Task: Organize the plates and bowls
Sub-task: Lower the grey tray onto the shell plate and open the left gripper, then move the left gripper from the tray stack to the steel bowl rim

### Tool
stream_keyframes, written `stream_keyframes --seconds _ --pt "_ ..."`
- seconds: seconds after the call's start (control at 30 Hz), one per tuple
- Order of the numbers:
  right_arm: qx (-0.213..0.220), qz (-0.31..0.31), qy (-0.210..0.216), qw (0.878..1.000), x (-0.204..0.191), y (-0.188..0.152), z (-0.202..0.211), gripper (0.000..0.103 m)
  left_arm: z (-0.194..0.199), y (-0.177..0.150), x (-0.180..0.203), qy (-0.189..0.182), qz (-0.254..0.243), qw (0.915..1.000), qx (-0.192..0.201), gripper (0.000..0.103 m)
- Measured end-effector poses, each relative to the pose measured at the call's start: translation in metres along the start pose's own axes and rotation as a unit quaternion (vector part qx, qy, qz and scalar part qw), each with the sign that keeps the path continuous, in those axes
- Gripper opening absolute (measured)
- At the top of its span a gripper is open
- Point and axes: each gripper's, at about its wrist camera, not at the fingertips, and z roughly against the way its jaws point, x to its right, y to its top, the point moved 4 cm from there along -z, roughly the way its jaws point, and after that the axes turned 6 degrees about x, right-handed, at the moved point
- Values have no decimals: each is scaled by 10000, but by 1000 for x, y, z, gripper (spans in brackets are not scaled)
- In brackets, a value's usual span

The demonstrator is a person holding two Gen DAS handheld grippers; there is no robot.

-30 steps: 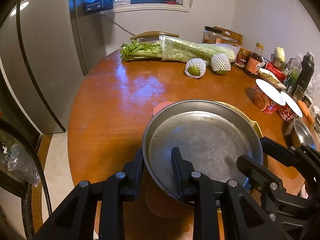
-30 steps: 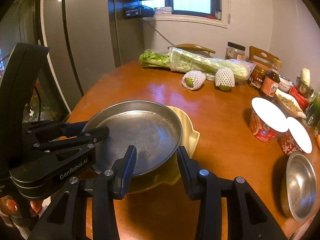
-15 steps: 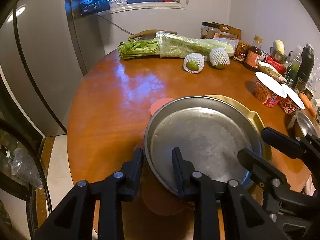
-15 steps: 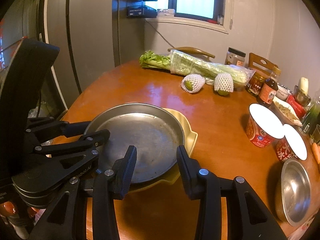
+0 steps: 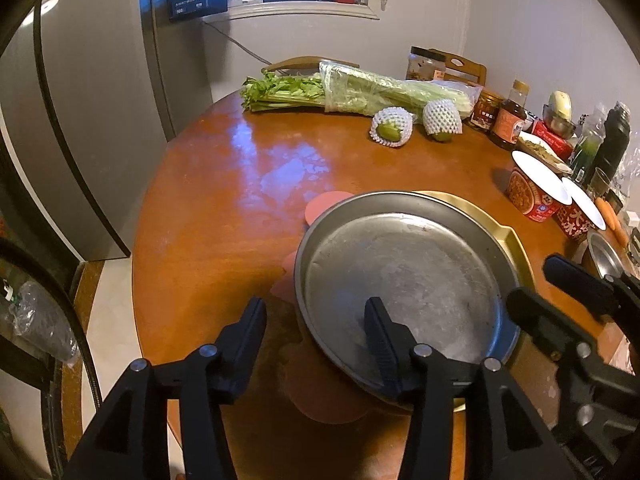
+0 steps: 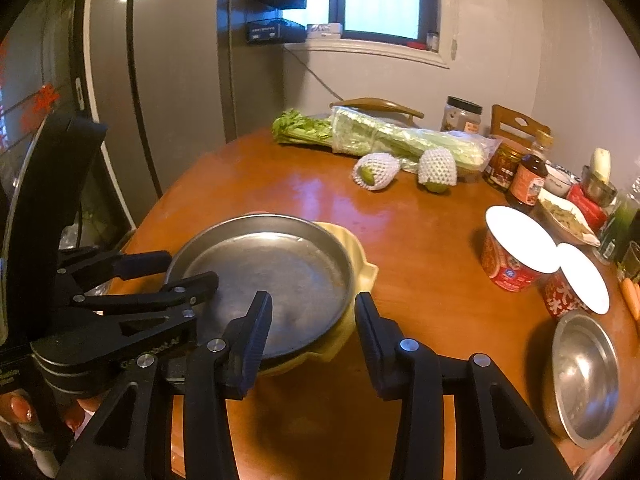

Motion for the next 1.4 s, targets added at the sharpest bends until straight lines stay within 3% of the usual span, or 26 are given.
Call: stream_keyframes --seconds 0.3,0.57,0.87,1.4 --pt "-16 -374 60 9993 17 -6 12 54 4 -5 -7 16 215 9997 -60 60" --pt "-202 -622 239 9976 21 -15 11 58 9 -7 -14 -245 522 9983 -95 63" --pt "-466 -938 382 9938 27 -22 -2 58 -6 -8 -3 -589 758 9949 -318 63" --pt "-240 -973 423 9941 50 -14 -28 55 -33 11 34 -706 767 9939 -346 62"
